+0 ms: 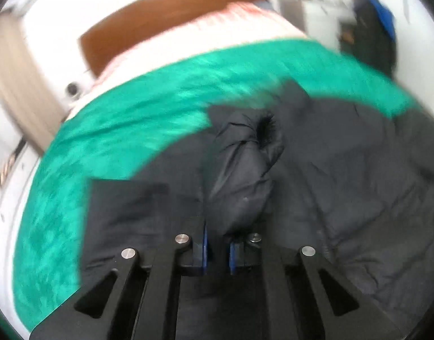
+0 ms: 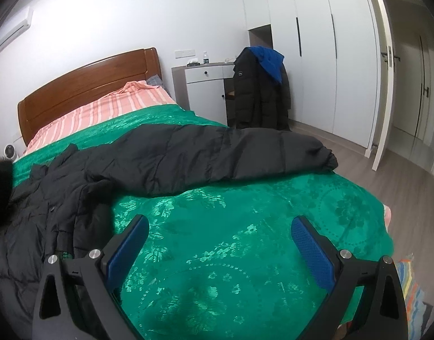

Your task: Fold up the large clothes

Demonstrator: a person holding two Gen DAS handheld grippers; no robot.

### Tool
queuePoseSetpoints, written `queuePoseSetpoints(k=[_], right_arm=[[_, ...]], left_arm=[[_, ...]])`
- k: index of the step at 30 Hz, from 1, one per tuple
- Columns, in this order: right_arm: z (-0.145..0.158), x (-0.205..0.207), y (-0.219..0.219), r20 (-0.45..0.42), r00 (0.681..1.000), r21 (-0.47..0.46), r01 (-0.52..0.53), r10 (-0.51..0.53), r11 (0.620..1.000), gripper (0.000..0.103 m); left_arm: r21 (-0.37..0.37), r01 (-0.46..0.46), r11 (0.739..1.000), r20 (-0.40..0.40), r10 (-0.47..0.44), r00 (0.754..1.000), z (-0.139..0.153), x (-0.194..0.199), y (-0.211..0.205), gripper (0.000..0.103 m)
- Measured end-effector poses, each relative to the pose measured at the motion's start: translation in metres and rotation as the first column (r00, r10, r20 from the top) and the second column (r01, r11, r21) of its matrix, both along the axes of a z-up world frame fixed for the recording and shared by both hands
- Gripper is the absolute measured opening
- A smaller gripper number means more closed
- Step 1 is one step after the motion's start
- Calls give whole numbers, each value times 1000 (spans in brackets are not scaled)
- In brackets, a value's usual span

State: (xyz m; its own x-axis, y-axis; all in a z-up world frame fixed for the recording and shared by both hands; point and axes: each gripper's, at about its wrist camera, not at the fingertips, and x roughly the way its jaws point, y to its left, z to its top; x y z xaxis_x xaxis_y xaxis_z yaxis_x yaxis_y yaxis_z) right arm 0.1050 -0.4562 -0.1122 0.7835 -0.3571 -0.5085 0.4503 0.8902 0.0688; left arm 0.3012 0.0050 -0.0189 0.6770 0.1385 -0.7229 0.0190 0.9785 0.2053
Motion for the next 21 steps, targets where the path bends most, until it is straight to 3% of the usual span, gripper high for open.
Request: queuePoseSetpoints(k=[3,5,9,12,13,16,19,21], right_arm=[[1,-1,4,5,1000,-17,-11,11,1000,100],[1,0,6,1,1000,-22,-16,16,1000,100],[1,-1,9,1,1000,-30,-21,21,999,100],[2,0,11,0,1000,-37,-23,23,999,100],[2,0,11,-2,1000,-39,-23,23,999,100],[1,3,14,-15,1000,-53,-27,26,998,100],[0,5,20,-30,999,-77,-39,37,996,100],[0,7,23,-40,998,-95,-46,43,994,100]], left_arm=[[-79,-145,986,71,151,986,42,-28,74,9],[-114,-272,956,104,283,953,58,-51,132,9],[-121,-527,841,107,539,836,51,-94,242,9],[-107,-694,712,78,701,708,22,-132,312,9],[-103,-749,654,41,755,654,3,-147,338,8],[-93,-823,560,-62,822,567,-44,-174,380,8],[-122,-849,514,-164,833,528,-88,-187,397,9],[-124,-853,506,-199,830,521,-108,-191,398,11]])
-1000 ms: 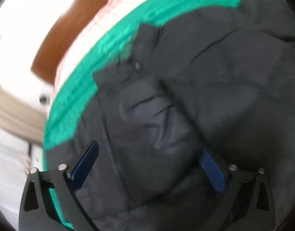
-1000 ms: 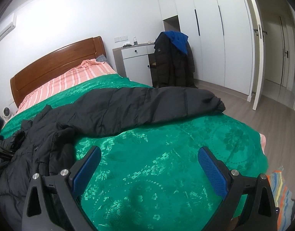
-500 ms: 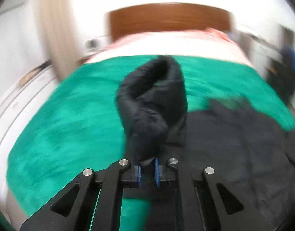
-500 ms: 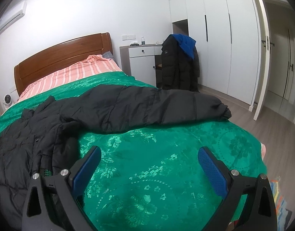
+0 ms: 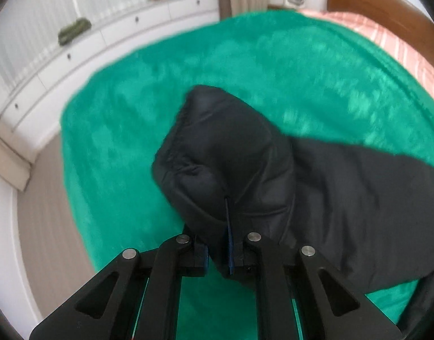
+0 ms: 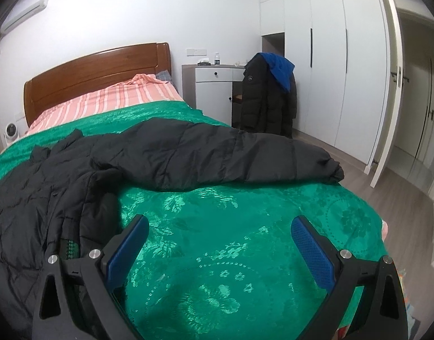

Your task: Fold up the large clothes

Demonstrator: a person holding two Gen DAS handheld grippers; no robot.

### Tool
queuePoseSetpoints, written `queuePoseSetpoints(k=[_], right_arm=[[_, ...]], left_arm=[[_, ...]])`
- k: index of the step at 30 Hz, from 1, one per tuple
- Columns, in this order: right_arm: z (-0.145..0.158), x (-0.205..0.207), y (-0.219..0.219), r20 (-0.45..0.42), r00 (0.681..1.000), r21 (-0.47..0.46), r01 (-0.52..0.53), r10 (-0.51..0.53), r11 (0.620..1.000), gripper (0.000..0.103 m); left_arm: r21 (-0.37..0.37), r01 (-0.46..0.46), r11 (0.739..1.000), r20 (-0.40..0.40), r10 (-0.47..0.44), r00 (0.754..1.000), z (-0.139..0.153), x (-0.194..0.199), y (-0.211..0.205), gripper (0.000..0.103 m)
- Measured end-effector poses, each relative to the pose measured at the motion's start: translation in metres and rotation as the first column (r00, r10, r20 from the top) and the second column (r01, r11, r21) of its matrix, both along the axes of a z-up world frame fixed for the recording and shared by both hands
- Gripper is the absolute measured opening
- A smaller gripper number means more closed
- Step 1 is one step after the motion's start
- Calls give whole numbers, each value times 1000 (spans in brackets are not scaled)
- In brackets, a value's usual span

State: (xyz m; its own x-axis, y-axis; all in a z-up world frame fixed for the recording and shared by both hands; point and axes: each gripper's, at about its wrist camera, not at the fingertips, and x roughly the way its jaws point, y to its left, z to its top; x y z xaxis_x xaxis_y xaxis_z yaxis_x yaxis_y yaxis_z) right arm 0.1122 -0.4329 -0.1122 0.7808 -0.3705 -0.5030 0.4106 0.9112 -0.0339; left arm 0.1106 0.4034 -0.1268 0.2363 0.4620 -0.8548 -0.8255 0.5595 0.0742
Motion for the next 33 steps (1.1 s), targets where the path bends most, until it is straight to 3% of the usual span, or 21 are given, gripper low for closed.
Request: queuePoseSetpoints(k=[4,5,6,8,12,16,18,23,25,33], right_arm=[[-1,4,7,-19,1000,-32,-14,13,999,100],[-2,4,8,-19,1000,-36,-14,13,999,100],[-1,4,8,-16,1000,-37,-12,12,999,100],[0,1,7,-3,1000,-33,-6,6,999,100],[2,-2,1,14,1000,-18,20,-19,1000,100],[2,-3,-3,20,999,0,38,-38,999,100],[3,-4,-5,26,999,7,46,-47,999,100],[5,-6,-6,37,998,12,53,-54,999,100],[5,-7,-6,38,998,10,51,-51,999,100],[5,-10,-10,49,998,31,47,-49,998,100]], left_arm=[[32,-2,1000,-31,3,1000,-12,2,-10,24],[32,-8,999,-38,9,999,-10,-4,-12,40],[33,-14,999,-41,15,999,-8,-10,-14,63],[40,-15,999,-5,15,1000,9,-27,-20,82],[-9,47,999,141,-45,989,34,-57,-40,88],[-41,139,989,278,-122,953,51,-76,-81,94],[-35,204,978,304,-184,935,55,-76,-106,95],[3,430,903,259,-416,872,49,-49,-174,95],[7,471,882,234,-459,857,42,-36,-191,95],[-64,444,894,144,-432,890,-14,-15,-191,99]])
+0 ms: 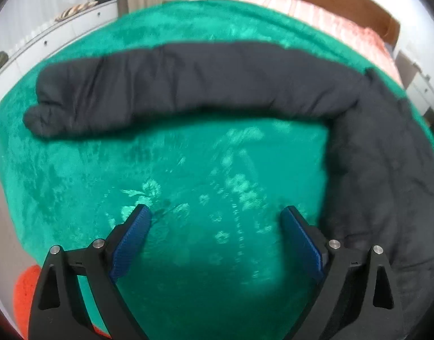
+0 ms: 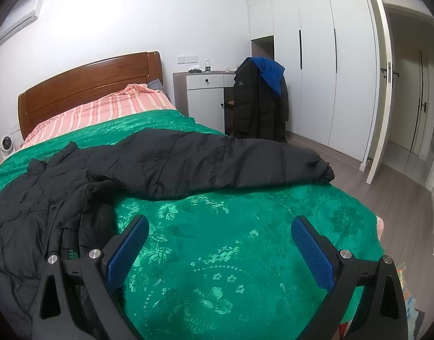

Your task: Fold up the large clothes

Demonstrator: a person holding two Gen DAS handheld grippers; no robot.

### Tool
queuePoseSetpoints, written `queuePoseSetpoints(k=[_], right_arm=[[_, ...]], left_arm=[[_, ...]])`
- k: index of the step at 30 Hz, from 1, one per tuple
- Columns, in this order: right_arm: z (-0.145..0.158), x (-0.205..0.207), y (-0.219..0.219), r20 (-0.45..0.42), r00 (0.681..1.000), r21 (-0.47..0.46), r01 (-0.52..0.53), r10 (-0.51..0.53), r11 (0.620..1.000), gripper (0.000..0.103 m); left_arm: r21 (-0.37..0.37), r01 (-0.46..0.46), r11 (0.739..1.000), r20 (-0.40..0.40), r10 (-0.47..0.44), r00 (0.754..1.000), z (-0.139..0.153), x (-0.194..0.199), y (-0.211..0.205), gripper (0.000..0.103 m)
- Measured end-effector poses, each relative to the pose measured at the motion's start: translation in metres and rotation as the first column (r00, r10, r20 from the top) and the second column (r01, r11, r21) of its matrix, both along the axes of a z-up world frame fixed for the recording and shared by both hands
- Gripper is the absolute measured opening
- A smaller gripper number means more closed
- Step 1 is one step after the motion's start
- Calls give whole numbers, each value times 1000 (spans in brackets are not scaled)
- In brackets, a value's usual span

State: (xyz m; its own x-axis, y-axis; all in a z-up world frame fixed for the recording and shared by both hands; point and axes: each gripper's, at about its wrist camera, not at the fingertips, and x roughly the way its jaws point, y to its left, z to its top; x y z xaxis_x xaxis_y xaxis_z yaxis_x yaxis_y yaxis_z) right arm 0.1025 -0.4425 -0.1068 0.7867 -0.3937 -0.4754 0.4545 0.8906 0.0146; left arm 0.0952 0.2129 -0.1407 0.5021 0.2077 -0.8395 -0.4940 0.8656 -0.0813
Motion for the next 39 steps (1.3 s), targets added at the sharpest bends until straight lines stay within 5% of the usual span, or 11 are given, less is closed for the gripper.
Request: queuePoseSetpoints(k=[21,33,39], right_arm=[[-1,1,-1,3,1000,9,-5,5,1000,100],[-4,2,-5,-5,1000,39,-6,7,999,100],[-10,4,-16,-22,999,153,-44,48,987,100]], left_arm=[[47,27,999,-59,-24,998,-10,9,-3,103],[65,47,997,49,-50,998,12,-15,-7,103],[94,38,995,122,-50,991,23,-20,-5,103]])
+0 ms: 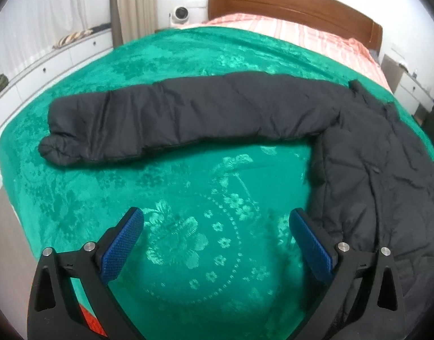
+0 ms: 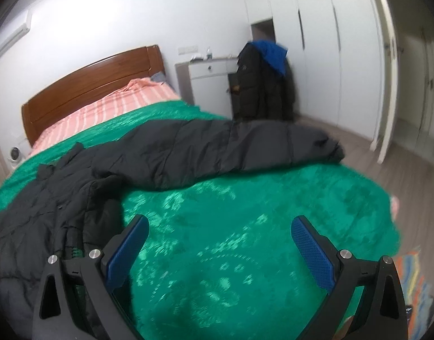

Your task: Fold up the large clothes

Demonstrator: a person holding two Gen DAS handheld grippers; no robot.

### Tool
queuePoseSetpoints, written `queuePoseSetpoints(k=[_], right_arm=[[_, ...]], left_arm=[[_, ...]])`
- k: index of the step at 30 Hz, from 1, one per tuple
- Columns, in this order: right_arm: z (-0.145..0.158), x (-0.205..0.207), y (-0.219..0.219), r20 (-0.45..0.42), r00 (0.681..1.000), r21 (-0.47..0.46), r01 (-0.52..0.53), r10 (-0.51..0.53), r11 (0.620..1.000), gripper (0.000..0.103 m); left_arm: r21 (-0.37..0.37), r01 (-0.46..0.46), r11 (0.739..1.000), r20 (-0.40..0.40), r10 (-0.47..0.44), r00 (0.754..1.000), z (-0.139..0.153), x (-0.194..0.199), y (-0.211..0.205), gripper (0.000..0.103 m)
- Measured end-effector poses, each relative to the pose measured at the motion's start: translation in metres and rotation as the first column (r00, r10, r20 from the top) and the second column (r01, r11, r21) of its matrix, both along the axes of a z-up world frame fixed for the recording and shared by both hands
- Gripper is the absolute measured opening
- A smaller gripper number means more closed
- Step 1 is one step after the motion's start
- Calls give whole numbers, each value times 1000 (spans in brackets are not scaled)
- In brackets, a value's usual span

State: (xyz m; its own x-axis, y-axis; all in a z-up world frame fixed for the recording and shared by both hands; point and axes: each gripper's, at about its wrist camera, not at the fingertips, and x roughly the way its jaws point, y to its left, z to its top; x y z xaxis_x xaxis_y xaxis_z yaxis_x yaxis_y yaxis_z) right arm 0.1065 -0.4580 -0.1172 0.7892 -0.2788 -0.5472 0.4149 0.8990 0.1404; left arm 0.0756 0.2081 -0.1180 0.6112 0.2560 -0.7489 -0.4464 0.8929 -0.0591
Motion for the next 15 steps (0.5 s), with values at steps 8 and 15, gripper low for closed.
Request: queuePoseSetpoints(k=[8,15], right_arm=[[10,10,-108,125,991,444,-16,-44,896,100],[-42,33,-205,70,972,753,96,-223,651,94]], left_arm=[[-3,-38,999,-34,38,999,-26,-7,18,103],[8,-56,998,-25,56,998,-28,-6,17,103]])
